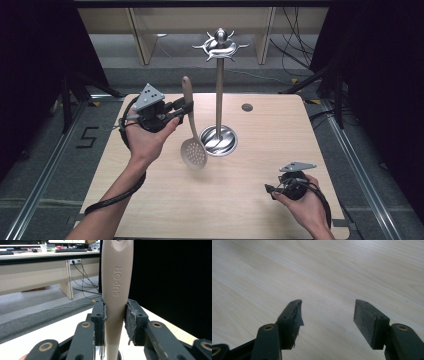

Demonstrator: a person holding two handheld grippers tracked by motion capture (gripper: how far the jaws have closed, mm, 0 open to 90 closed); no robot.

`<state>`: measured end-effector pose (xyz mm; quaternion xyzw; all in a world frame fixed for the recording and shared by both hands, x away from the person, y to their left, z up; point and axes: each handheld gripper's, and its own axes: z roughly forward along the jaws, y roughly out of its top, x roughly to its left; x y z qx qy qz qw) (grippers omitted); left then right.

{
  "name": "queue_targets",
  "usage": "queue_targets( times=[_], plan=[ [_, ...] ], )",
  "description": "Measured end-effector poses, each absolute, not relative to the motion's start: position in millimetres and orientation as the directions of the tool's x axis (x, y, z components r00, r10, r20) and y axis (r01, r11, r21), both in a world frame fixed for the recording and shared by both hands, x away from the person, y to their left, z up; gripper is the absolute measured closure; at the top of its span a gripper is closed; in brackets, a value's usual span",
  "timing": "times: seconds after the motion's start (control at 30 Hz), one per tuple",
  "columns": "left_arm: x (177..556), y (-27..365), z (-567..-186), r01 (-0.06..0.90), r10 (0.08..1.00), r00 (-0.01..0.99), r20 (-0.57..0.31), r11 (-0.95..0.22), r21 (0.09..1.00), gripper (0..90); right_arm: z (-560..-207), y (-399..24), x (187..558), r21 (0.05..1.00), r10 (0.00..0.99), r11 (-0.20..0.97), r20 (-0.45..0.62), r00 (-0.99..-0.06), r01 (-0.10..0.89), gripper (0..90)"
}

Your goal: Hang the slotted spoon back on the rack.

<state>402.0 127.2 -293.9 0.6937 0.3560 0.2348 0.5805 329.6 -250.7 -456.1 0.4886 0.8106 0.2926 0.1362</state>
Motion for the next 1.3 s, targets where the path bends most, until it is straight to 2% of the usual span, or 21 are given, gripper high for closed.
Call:
queue_targets(
  times=[0.1, 0.37, 1.3],
  plan=[
    [404, 126, -294, 0.219, 0.766, 0.637, -0.086, -0.073, 0.973, 69.9, -457, -251, 331, 0.616, 0.859, 0.370, 0.058, -0.508, 0.696, 39.8],
    [408, 121, -289, 0.192, 0.767, 0.640, -0.045, -0.103, 0.976, 69.9, -457, -252, 330, 0.608, 0.870, 0.353, 0.066, -0.489, 0.711, 39.8],
    [419, 102, -278, 0.162, 0.746, 0.666, -0.002, -0.142, 0.976, 69.8, -457, -250, 330, 0.617, 0.872, 0.346, 0.066, -0.485, 0.707, 39.4]
  ],
)
